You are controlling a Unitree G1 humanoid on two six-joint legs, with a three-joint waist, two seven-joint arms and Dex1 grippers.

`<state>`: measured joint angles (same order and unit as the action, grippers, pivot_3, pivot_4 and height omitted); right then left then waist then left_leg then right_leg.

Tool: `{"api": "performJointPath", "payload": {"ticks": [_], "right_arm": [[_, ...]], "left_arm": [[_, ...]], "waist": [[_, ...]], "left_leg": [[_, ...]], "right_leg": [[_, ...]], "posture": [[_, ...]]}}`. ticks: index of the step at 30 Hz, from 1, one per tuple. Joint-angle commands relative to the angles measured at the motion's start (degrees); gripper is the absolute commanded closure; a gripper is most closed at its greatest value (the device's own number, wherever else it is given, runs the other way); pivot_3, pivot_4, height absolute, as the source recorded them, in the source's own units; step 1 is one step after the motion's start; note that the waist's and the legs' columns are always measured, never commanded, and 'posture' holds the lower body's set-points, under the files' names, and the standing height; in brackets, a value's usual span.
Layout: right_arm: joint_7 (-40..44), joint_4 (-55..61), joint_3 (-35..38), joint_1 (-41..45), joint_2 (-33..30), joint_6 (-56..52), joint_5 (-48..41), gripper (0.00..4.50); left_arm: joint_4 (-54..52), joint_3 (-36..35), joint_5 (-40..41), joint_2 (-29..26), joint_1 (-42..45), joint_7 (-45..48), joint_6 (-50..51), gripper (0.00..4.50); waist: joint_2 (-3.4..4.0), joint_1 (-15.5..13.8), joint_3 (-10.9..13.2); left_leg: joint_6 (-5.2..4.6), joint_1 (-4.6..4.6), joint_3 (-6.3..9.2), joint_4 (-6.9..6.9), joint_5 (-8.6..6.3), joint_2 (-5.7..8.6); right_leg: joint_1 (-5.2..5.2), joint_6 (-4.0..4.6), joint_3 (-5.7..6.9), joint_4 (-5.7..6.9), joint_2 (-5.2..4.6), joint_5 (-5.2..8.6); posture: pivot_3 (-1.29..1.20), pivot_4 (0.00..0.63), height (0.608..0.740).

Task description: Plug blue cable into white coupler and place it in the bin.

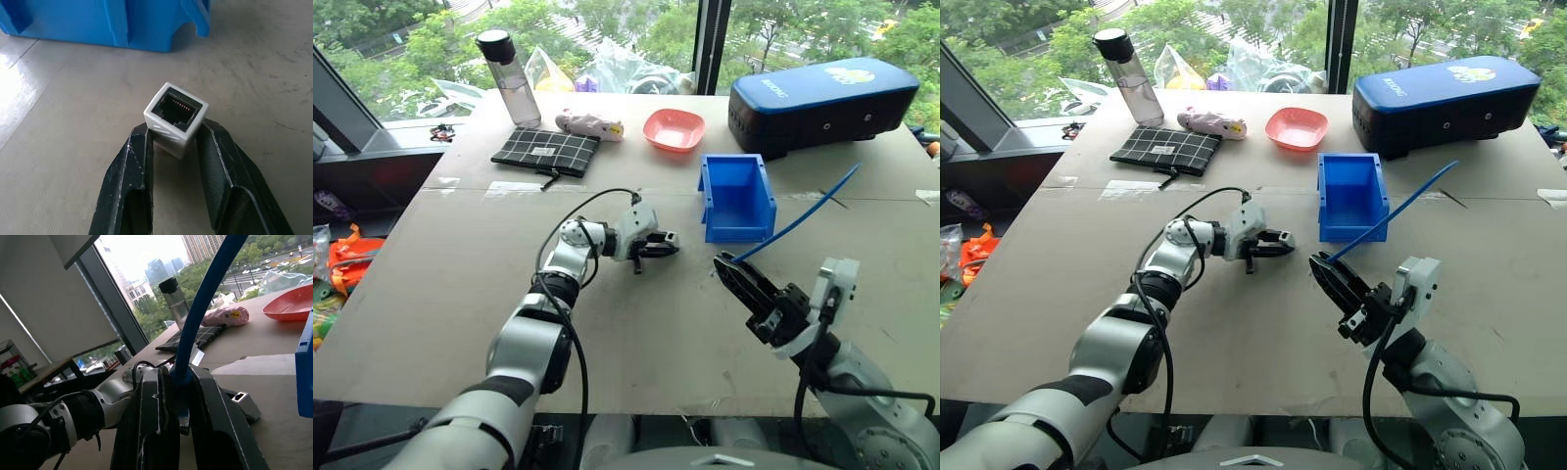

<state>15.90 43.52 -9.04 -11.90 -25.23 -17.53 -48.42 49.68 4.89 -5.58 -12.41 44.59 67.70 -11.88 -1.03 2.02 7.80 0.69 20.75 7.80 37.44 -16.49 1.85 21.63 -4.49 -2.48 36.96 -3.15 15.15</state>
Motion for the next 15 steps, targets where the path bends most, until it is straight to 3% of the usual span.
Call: {"api": "performJointPath", "payload": {"ticks": [1, 5, 15], "right_arm": [[4.34, -4.41, -1.26, 6.59, -1.77, -2.84, 4.12, 4.50], [7.92, -12.39, -4.02, 12.52, -2.66, -3.61, 11.61, 4.50], [13.40, -24.02, -5.74, 19.13, 2.99, 1.56, 22.11, 4.50]], "left_arm": [[-15.56, 5.19, -0.68, 1.48, -6.78, -1.64, 6.91, 3.79], [-23.89, 8.30, -0.65, -0.45, -9.94, -1.76, 11.59, 3.79], [-35.20, 11.93, 3.80, -7.11, -11.48, 3.59, 20.19, 3.79]], "waist": [[0.03, -0.22, -0.03], [0.04, -0.99, -0.07], [0.08, -0.80, -0.07]], "left_leg": [[0.00, 0.00, 0.02, -0.01, 0.00, -0.01], [0.01, 0.00, 0.08, 0.00, 0.00, 0.02], [0.02, -0.03, -0.03, -0.03, 0.01, 0.02]], "right_leg": [[0.00, 0.00, -0.02, 0.00, 0.00, 0.00], [-0.01, 0.00, 0.04, -0.01, 0.00, 0.00], [0.04, 0.02, 0.00, 0.00, 0.03, -0.01]], "posture": [[0.00, 0.150, 0.736], [0.00, 0.150, 0.736], [0.00, 0.150, 0.736]]}}
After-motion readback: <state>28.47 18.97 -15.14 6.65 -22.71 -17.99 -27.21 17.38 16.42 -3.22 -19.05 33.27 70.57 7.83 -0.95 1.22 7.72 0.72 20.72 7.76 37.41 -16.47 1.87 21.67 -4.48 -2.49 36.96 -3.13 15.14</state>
